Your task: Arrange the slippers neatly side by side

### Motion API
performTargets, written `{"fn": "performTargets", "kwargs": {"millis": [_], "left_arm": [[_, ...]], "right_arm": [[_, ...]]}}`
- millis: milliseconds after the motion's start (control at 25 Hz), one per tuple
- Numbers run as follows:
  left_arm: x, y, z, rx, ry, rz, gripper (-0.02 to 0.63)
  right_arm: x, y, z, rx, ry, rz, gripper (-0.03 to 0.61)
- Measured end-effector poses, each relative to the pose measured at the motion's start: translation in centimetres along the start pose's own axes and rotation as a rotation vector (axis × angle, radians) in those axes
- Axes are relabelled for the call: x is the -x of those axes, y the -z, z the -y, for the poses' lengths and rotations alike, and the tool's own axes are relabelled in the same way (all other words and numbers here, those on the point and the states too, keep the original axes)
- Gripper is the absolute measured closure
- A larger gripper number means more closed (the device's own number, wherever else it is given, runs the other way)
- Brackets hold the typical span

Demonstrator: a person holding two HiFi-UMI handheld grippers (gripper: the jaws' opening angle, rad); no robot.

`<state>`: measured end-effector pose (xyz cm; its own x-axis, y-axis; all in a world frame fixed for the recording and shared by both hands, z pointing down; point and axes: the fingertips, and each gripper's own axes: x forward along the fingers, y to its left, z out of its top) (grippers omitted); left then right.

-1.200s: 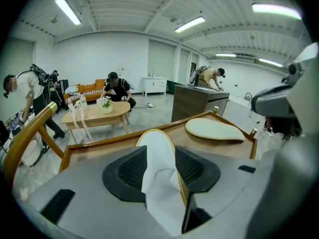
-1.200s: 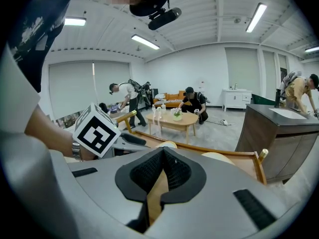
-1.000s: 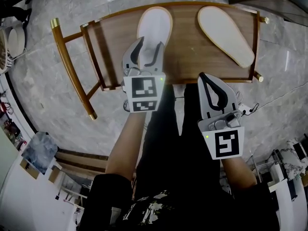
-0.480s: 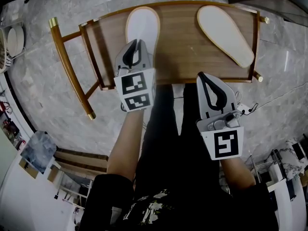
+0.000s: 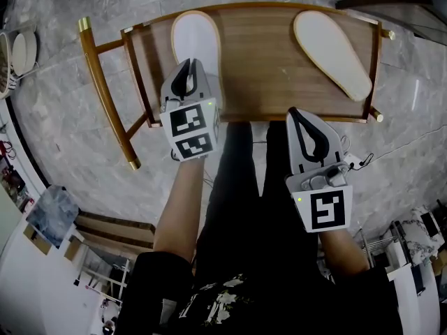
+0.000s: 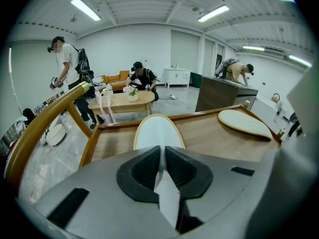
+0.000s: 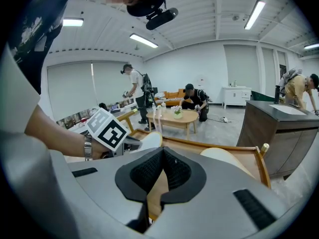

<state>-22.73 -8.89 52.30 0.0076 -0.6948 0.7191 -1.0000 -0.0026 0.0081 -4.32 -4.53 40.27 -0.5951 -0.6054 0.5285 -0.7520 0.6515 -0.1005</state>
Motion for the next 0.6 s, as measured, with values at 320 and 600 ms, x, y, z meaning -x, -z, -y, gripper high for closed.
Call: {"fn": "performTargets", "kwargs": {"millis": [320, 600], "left_arm": [[-0.5, 0.4, 0.0, -0.005, 0.043, -0.029, 0.586], [0.0, 0.0, 0.3, -0.05, 0.076, -0.003, 0.515]], "right_arm": [[-0.2, -0.1, -0.6, 0.001, 0.01, 0.0, 0.586], [-0.1, -0.8, -1.3, 0.014, 0.031, 0.008, 0.588]]}}
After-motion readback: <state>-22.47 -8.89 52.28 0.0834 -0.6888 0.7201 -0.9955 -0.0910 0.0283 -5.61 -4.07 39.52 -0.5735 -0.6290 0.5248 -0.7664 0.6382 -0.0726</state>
